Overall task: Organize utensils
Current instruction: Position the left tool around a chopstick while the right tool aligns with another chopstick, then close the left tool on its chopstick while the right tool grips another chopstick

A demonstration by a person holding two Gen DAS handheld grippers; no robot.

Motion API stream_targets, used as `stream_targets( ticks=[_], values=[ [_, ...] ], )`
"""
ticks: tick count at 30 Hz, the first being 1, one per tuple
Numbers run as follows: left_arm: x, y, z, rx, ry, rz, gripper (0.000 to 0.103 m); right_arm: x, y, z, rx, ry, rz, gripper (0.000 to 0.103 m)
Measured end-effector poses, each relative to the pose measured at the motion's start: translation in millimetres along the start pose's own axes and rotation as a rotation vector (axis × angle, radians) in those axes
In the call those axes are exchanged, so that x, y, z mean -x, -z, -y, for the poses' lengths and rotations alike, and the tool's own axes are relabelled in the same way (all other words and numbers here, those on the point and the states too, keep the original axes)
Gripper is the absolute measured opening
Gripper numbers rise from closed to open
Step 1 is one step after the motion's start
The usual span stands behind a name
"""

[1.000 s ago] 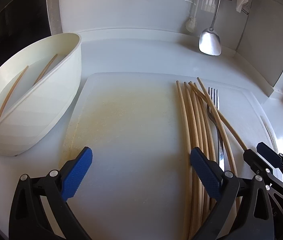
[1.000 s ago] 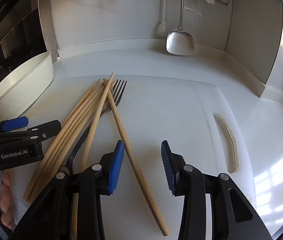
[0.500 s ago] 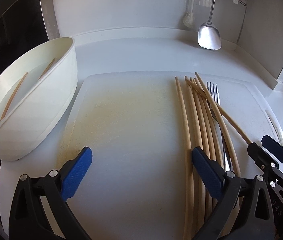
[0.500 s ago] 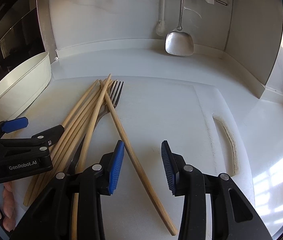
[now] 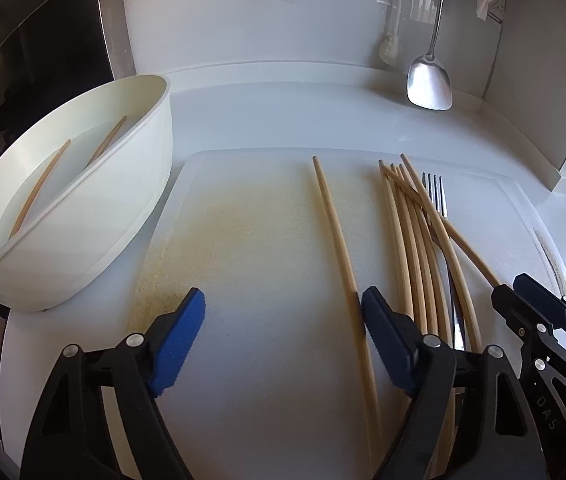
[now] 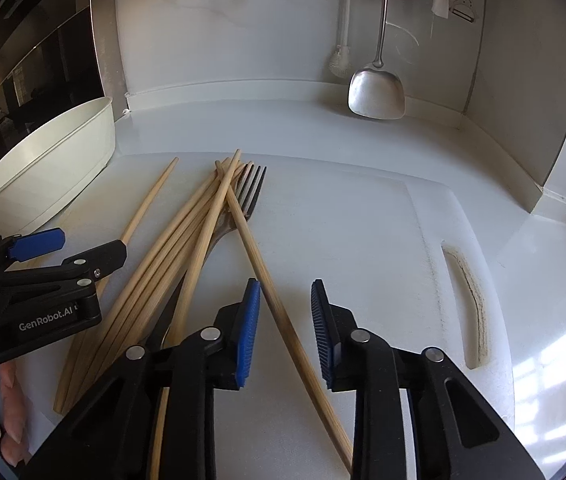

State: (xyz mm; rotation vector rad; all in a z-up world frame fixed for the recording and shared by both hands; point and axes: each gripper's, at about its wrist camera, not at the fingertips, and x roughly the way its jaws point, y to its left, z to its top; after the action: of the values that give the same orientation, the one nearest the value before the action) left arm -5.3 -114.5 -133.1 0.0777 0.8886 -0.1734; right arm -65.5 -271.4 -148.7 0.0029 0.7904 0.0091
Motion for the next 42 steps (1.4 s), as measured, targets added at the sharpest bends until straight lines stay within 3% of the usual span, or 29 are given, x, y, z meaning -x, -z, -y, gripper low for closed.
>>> stream_targets(
  ticks=[1, 3, 7, 9, 20, 34, 42],
  values=[
    [1.2, 0.4, 1.6, -0.006, 0.003, 0.005, 0.069, 0.3, 0.2, -1.5, 0.006, -0.002, 0.000, 0.018],
    [3.5, 0.9, 7.1, -0.032, 0.014, 0.018, 0.050, 0.5, 0.2, -3.0, 0.010, -0.006, -0.002, 0.015],
    [5.3, 0.8, 15.6, -0.067, 0.024, 0.031, 0.029, 1.4, 0.2, -3.2, 0.002, -0.011, -0.004, 0.013],
    [5.9, 0.5, 17.4, -0.074, 0.023, 0.030, 0.009, 2.1, 0.4, -2.9, 0.001, -0.012, -0.005, 0.013],
    [15.1, 5.5, 5.6, 0.008, 0.092, -0.005, 0.007, 12.7, 7.3, 12.1, -0.095, -0.061, 0.013, 0.009],
    [36.4, 3.8, 1.6, 0.039, 0.097, 0.002, 0.007, 19.1, 8.7, 25.1, -0.169, -0.087, 0.014, 0.006],
    [69.9, -13.7, -4.3, 0.072, 0.098, 0.019, 0.007, 50.3, -13.5, 37.0, -0.198, -0.103, 0.053, 0.006]
  ],
)
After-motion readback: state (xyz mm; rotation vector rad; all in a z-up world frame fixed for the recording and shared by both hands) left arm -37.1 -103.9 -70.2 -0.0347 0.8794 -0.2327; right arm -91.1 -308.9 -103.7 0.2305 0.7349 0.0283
